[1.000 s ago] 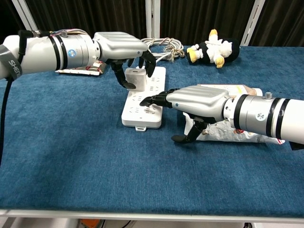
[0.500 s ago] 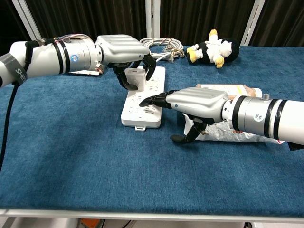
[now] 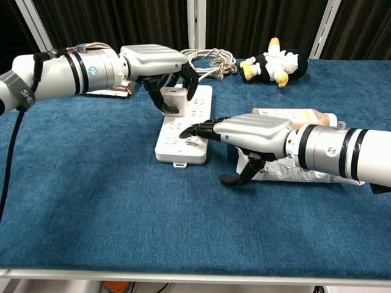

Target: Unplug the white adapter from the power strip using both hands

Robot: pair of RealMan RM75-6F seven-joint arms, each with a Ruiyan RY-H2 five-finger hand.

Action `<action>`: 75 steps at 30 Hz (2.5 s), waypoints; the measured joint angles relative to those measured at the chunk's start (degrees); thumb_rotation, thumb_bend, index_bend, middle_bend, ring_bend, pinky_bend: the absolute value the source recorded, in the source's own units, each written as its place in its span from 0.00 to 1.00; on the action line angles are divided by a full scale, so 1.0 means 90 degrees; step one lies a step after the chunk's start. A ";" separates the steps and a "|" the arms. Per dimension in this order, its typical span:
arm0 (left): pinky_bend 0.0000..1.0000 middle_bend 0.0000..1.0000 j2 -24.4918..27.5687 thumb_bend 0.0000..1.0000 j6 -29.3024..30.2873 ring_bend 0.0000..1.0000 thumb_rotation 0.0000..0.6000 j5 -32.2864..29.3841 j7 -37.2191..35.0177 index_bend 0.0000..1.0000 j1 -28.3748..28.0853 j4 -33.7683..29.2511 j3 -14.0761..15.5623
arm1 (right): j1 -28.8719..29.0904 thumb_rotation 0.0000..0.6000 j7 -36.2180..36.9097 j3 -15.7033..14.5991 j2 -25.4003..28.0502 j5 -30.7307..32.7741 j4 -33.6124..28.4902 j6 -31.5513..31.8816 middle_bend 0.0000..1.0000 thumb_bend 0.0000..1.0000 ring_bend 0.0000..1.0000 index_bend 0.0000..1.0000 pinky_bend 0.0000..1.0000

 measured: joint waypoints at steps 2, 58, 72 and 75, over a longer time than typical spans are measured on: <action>0.62 0.70 -0.0010 0.43 0.0047 0.64 1.00 -0.0006 -0.0047 0.66 0.0010 0.0040 -0.0003 | -0.0002 1.00 -0.0015 -0.0007 0.0000 0.0017 -0.0002 0.0001 0.11 0.33 0.00 0.05 0.00; 0.15 0.18 0.1228 0.13 0.0421 0.09 1.00 -0.1136 0.1675 0.17 0.1345 -0.1936 -0.0103 | -0.0711 1.00 0.0232 -0.0011 0.1226 -0.0871 -0.0961 0.2050 0.12 0.33 0.00 0.06 0.00; 0.14 0.18 0.2967 0.13 0.2851 0.09 1.00 -0.1685 0.2008 0.17 0.3379 -0.3401 -0.0299 | -0.2186 1.00 0.0151 -0.0290 0.3067 -0.0796 -0.1577 0.3636 0.11 0.33 0.00 0.03 0.00; 0.13 0.19 0.3464 0.13 0.3327 0.09 1.00 -0.1844 0.2189 0.17 0.3976 -0.3734 -0.0221 | -0.2582 1.00 0.0196 -0.0365 0.3301 -0.0708 -0.1590 0.4011 0.11 0.33 0.00 0.03 0.00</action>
